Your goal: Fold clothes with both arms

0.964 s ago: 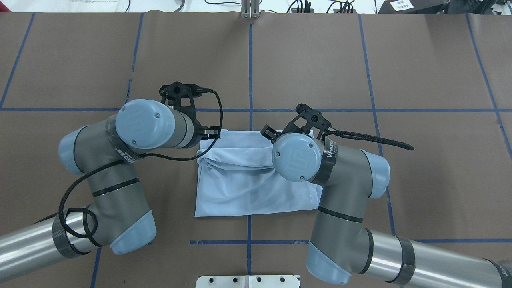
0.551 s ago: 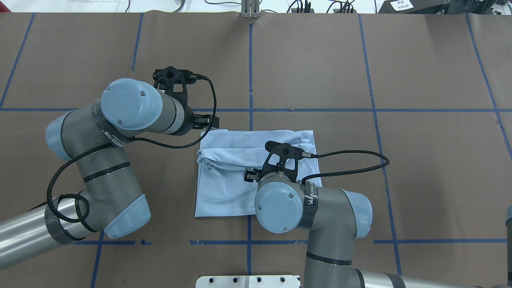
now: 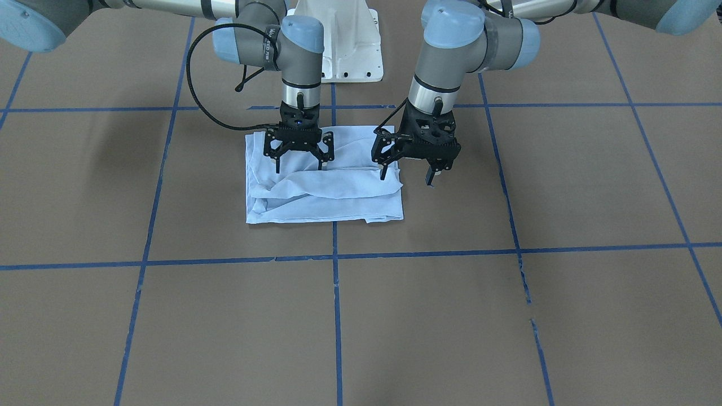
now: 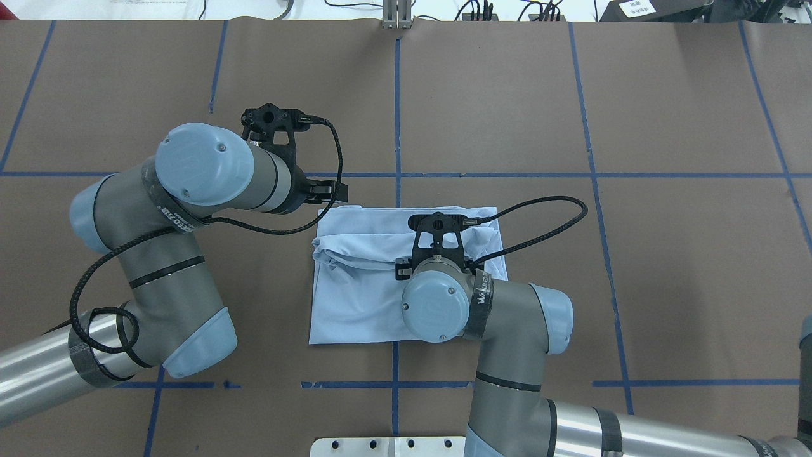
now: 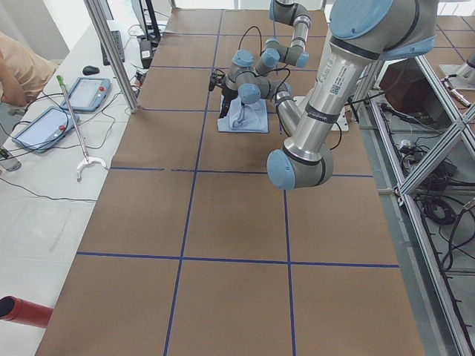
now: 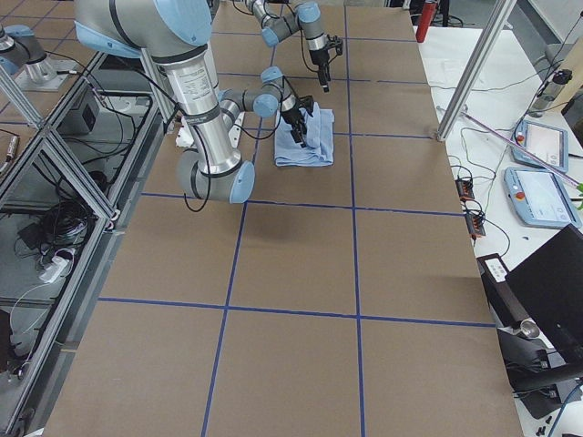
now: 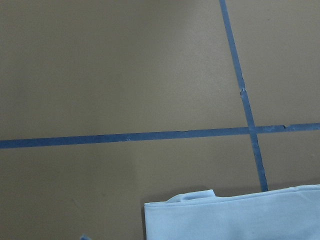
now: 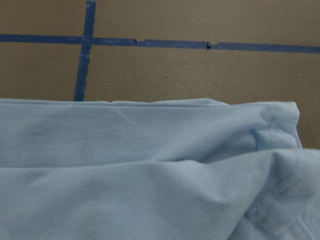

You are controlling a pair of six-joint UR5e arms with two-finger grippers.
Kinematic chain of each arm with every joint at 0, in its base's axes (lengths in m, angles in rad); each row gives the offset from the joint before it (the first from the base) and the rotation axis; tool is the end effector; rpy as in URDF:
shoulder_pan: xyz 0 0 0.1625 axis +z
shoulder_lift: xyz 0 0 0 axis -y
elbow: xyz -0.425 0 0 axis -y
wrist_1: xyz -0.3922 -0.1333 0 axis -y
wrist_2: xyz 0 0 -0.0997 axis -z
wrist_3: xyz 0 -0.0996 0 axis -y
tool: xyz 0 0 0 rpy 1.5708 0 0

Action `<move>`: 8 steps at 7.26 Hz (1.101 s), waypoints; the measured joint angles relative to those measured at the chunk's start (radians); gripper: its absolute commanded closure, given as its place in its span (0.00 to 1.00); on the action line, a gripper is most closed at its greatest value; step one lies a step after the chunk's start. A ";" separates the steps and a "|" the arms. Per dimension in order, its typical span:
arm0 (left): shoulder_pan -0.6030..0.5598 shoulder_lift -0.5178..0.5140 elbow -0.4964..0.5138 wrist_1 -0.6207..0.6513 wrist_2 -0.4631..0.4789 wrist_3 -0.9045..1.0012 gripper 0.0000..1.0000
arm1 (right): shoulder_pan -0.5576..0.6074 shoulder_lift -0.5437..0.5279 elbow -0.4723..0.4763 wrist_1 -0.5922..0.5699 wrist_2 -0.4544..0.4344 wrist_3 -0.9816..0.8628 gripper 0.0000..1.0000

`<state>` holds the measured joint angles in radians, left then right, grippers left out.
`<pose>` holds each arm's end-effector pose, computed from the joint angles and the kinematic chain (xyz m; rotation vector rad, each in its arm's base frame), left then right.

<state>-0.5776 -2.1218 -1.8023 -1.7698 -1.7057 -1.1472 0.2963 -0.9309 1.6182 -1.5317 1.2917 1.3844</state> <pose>0.4691 -0.4489 0.2200 0.3617 0.9192 -0.0751 -0.6178 -0.3567 0.2599 0.4320 -0.6378 0.2058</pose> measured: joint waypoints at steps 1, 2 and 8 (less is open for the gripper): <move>0.000 0.005 -0.006 0.000 0.000 0.000 0.00 | 0.031 0.019 -0.057 0.035 0.008 -0.015 0.00; 0.000 0.010 -0.013 0.000 0.000 0.000 0.00 | 0.084 0.036 -0.109 0.064 0.036 -0.045 0.00; 0.020 0.010 -0.013 -0.001 0.000 -0.063 0.00 | 0.344 0.130 -0.381 0.289 0.201 -0.187 0.00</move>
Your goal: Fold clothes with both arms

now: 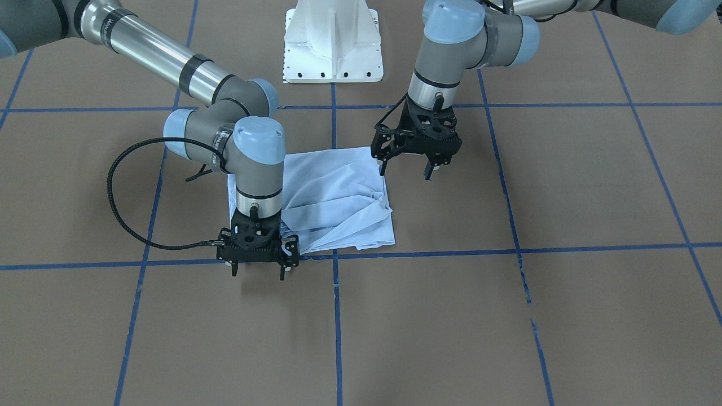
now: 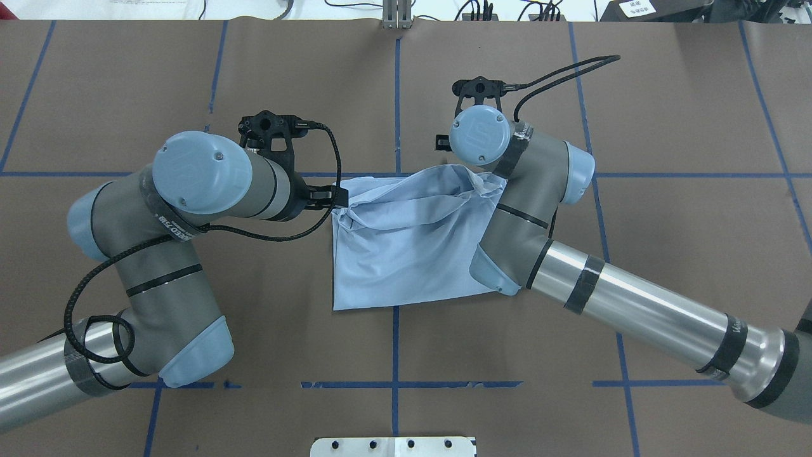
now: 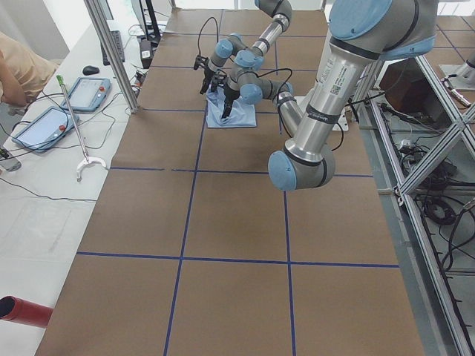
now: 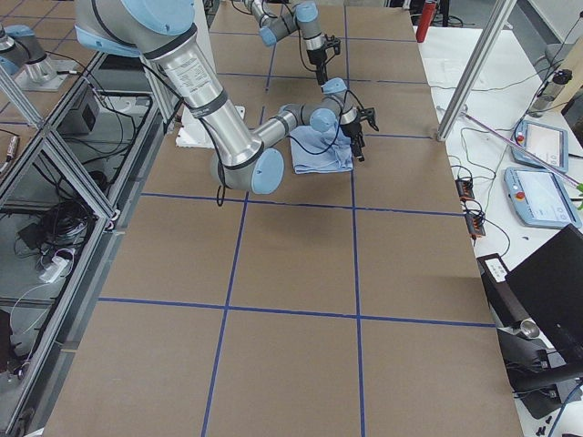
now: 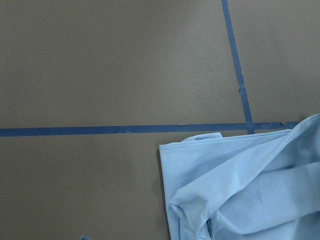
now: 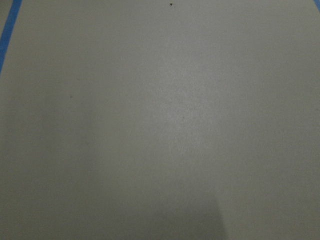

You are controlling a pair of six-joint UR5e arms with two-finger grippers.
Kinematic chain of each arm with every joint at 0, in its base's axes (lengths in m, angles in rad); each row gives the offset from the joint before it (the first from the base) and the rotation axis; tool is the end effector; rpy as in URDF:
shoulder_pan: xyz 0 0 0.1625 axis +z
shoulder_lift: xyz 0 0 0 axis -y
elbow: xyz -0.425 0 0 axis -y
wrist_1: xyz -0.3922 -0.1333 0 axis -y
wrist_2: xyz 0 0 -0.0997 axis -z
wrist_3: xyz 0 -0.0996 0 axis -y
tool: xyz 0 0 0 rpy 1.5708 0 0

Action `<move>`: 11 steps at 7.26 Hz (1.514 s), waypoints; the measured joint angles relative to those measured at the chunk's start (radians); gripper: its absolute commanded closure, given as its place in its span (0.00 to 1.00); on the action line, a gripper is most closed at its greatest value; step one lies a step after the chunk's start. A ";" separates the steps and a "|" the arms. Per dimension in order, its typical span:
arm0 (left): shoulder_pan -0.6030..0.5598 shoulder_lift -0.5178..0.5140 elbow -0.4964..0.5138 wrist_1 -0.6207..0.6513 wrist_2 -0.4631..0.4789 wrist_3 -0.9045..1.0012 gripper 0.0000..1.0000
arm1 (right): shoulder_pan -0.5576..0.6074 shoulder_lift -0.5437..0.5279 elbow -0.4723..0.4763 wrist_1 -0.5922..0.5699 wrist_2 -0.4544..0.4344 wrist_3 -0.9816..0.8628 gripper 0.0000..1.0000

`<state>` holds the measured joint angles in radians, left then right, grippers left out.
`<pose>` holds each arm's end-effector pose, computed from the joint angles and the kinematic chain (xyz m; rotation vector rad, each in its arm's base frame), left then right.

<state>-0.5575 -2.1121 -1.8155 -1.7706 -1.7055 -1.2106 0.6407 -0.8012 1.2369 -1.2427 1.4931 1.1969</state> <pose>0.4741 -0.4369 0.2206 0.3253 0.9376 -0.1145 -0.5506 -0.5865 0.3050 0.4370 -0.6336 0.2832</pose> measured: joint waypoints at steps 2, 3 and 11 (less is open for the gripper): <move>0.049 -0.002 0.034 -0.011 0.008 -0.054 0.00 | 0.090 0.018 -0.039 0.054 0.144 0.001 0.00; 0.088 -0.004 0.061 -0.023 0.030 -0.072 0.00 | 0.113 0.027 -0.040 0.060 0.190 -0.001 0.00; 0.086 -0.134 0.313 -0.049 0.096 -0.089 0.00 | 0.126 0.023 -0.036 0.066 0.217 -0.006 0.00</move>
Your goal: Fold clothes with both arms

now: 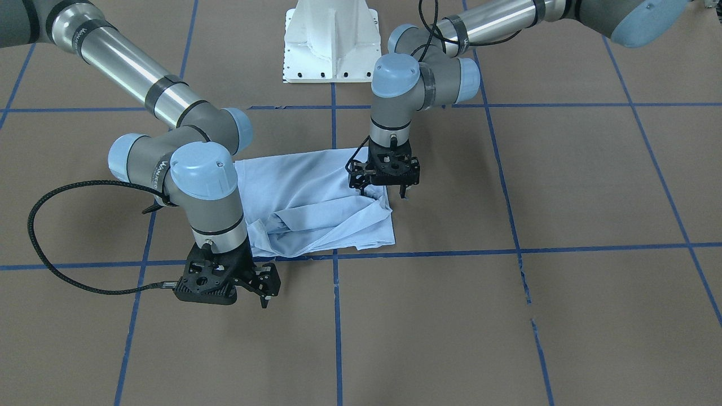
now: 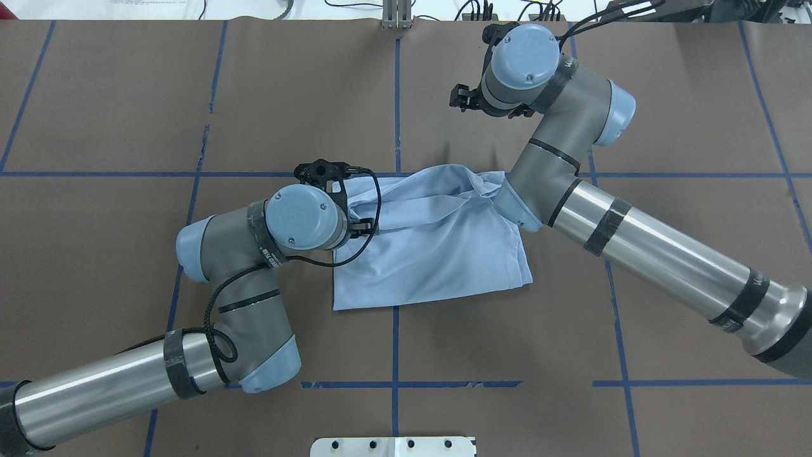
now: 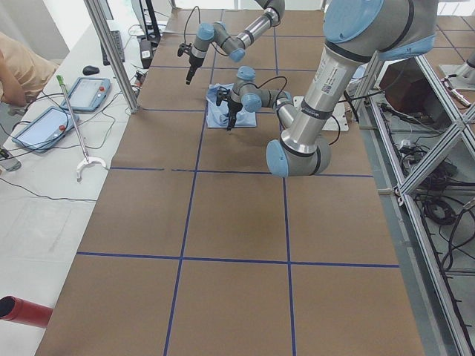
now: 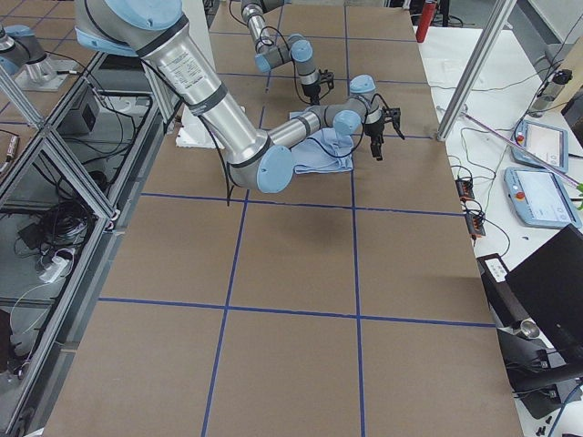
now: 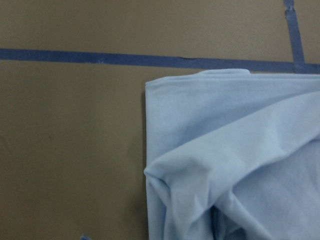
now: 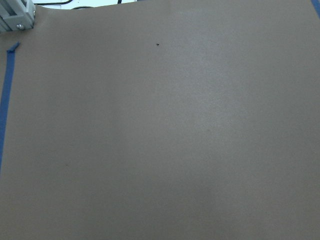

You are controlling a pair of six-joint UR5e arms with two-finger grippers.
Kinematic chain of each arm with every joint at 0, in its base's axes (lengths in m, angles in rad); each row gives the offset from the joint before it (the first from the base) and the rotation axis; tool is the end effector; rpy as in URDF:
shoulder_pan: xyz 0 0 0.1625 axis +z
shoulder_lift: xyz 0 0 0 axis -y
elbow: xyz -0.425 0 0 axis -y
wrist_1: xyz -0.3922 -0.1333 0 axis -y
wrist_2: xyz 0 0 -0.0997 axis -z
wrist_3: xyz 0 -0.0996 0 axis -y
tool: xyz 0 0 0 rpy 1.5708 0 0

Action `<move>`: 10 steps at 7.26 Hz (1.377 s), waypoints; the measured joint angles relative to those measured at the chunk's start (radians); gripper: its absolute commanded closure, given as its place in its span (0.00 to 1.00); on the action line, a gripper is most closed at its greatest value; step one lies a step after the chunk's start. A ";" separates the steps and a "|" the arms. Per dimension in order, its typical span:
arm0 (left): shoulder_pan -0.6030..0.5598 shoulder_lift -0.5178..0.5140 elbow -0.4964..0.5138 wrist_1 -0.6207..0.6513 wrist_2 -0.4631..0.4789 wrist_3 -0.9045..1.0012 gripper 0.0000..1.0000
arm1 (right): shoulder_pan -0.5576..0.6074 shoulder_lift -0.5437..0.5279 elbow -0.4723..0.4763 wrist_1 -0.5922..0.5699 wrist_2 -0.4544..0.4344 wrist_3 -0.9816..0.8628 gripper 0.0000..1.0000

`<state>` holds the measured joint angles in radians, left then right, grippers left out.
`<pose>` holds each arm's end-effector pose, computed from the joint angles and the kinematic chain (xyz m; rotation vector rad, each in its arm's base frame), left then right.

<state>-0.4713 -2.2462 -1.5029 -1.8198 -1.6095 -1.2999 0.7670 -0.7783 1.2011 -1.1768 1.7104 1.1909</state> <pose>0.5901 -0.4460 0.2602 0.2771 0.8123 -0.1714 -0.4934 -0.6415 0.2948 0.3331 -0.7596 0.3078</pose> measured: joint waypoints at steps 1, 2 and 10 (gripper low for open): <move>-0.024 -0.029 0.050 -0.017 -0.001 0.005 0.00 | 0.000 0.000 0.000 0.000 0.000 0.000 0.00; -0.055 -0.075 0.133 -0.047 -0.001 0.015 0.00 | 0.000 -0.002 0.000 0.001 0.000 -0.001 0.00; -0.278 -0.085 0.205 -0.221 -0.154 0.245 0.00 | -0.010 -0.024 0.067 0.001 0.051 0.015 0.00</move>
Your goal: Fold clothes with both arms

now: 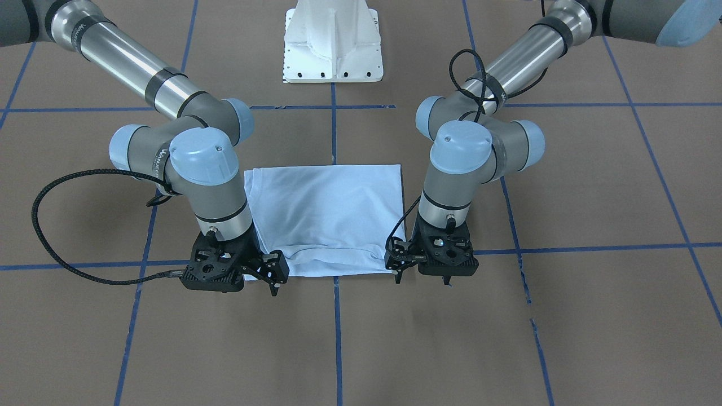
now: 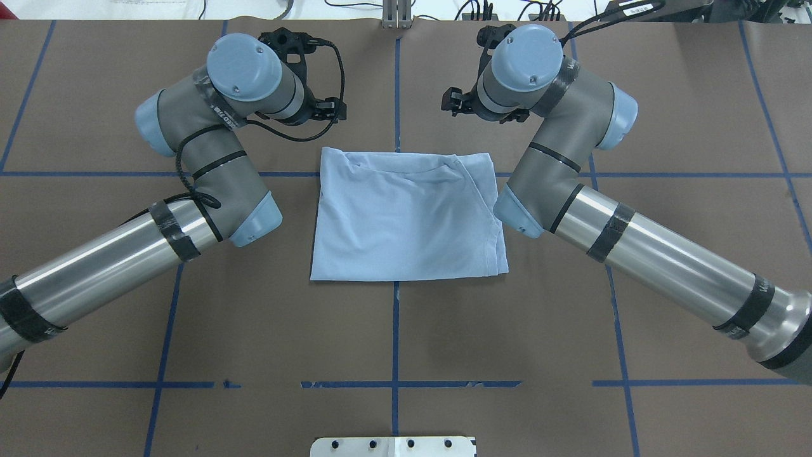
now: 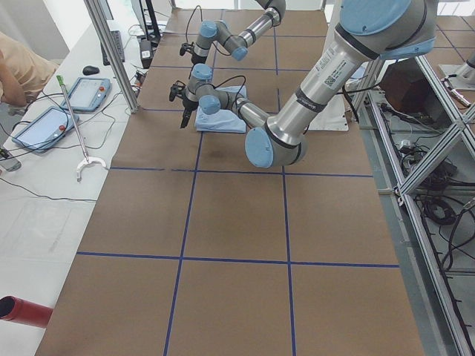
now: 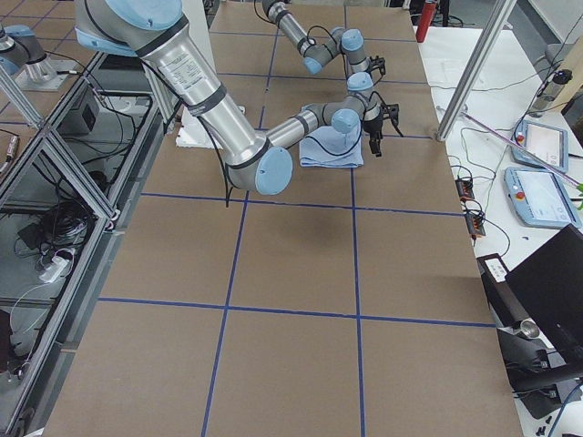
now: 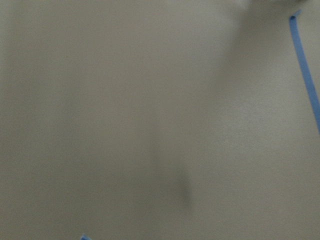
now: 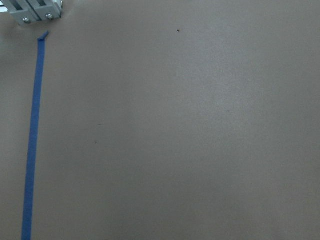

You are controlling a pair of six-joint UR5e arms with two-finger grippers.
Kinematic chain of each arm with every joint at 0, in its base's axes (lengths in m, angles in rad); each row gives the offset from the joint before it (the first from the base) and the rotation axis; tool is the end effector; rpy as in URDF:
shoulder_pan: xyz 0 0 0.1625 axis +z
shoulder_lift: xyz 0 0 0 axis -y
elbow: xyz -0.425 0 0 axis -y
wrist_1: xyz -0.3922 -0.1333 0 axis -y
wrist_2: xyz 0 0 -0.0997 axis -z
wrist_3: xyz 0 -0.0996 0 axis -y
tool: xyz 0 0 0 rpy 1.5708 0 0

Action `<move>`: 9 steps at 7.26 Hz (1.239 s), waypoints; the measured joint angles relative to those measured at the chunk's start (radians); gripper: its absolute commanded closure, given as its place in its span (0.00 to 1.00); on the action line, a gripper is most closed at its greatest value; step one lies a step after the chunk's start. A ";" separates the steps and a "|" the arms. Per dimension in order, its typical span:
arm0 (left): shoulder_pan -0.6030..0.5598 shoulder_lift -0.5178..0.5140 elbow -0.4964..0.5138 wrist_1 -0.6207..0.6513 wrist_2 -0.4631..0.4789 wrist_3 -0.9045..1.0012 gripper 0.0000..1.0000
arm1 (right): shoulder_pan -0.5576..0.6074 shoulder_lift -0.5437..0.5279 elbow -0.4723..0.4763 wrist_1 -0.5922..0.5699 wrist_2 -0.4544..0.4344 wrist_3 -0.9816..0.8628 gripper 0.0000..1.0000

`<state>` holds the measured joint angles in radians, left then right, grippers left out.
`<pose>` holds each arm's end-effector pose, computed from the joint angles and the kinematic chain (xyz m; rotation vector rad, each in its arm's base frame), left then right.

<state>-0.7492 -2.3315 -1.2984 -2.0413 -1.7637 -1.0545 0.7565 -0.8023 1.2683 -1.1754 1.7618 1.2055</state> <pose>0.4909 -0.6126 0.2609 0.4219 0.8762 -0.1218 -0.4923 -0.6219 0.2799 0.3062 -0.8251 0.2835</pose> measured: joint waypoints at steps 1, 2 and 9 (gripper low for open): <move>-0.002 0.057 -0.090 0.006 -0.034 0.005 0.00 | -0.004 -0.014 0.028 -0.020 0.021 0.000 0.00; -0.005 0.115 -0.179 0.009 -0.058 0.021 0.00 | -0.016 -0.025 0.057 -0.059 0.033 0.001 0.00; -0.009 0.200 -0.348 0.029 -0.045 0.026 0.00 | -0.106 -0.004 0.059 -0.093 -0.027 0.018 0.43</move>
<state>-0.7584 -2.1314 -1.6469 -2.0126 -1.8089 -1.0281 0.6509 -0.8059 1.3271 -1.2688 1.7348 1.2234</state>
